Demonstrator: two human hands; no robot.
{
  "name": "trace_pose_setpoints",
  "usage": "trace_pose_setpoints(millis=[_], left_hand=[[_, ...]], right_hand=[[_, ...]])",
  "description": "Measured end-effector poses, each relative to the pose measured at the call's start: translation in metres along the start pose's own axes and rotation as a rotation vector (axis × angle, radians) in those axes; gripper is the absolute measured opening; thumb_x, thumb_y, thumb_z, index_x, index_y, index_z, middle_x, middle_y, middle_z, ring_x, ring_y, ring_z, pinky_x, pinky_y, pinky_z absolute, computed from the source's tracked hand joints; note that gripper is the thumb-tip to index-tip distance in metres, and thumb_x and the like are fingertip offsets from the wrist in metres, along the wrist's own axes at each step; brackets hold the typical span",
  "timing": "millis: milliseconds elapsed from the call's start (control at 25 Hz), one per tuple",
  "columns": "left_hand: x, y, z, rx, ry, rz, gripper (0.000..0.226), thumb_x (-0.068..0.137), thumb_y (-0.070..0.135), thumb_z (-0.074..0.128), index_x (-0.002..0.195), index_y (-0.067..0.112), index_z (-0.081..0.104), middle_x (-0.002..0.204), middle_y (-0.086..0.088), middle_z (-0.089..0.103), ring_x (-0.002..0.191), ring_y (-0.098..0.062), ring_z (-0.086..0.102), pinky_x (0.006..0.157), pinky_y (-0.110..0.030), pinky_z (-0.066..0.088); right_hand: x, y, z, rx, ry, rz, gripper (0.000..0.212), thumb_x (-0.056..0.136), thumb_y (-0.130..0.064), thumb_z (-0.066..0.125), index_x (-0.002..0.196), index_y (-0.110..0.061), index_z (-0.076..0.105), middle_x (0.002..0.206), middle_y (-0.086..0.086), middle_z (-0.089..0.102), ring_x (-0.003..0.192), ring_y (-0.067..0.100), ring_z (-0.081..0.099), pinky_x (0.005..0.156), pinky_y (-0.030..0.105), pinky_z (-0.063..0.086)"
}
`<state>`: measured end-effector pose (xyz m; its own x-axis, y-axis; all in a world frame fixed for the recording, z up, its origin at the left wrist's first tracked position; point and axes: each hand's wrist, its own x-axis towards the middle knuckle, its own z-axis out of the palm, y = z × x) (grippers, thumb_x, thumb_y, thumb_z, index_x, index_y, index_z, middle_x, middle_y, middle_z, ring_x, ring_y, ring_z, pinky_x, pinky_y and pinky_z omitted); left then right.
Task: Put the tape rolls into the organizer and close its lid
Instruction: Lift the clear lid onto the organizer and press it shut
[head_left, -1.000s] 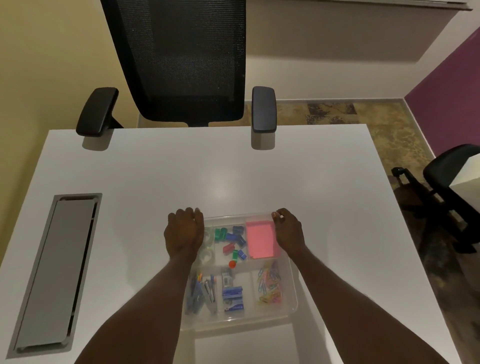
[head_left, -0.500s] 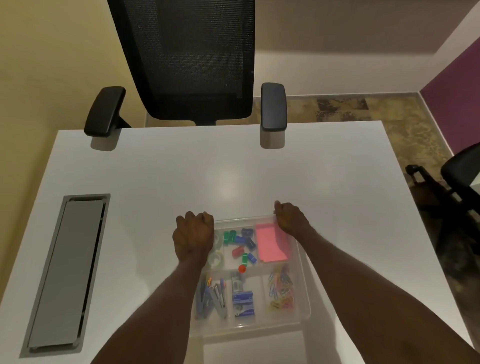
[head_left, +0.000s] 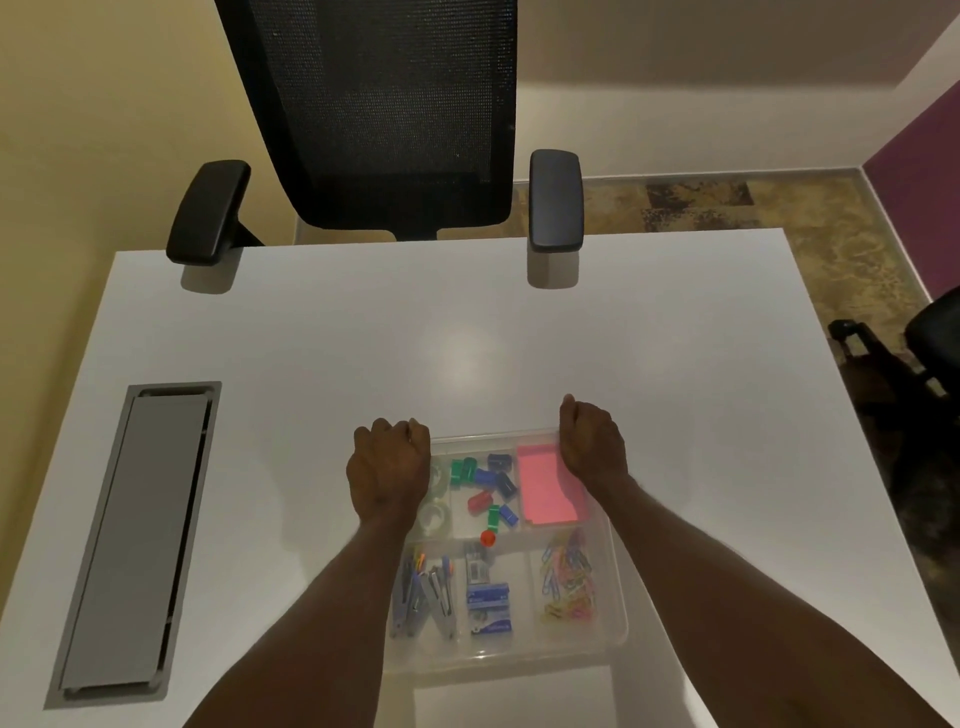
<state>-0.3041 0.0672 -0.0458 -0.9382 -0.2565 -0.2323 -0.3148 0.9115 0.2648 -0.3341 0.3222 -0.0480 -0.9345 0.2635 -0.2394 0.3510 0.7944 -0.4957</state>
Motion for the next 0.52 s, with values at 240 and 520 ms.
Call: trace_pose_setpoints(millis=[240,520], left_hand=[[-0.001,0.001,0.001,0.017,0.004,-0.04,0.054,0.11,0.037,0.032,0.099,0.006,0.074,0.097,-0.014,0.07,0.097,-0.034,0.064,0.083,-0.046,0.058],[-0.023,0.041,0.001,0.08,0.129,0.507,0.045,0.109,0.034,0.042,0.149,0.019,0.057,0.157,-0.015,0.052,0.149,-0.034,0.047,0.124,-0.056,0.03]], right_hand=[[-0.011,0.006,-0.003,0.102,0.013,0.053,0.047,0.107,-0.041,0.036,0.069,-0.016,0.046,0.073,0.005,0.06,0.069,0.027,0.056,0.067,0.032,0.039],[-0.045,0.023,-0.002,0.102,0.086,0.088,0.045,0.108,-0.044,0.029,0.08,-0.015,0.049,0.084,0.007,0.062,0.079,0.031,0.06,0.073,0.036,0.046]])
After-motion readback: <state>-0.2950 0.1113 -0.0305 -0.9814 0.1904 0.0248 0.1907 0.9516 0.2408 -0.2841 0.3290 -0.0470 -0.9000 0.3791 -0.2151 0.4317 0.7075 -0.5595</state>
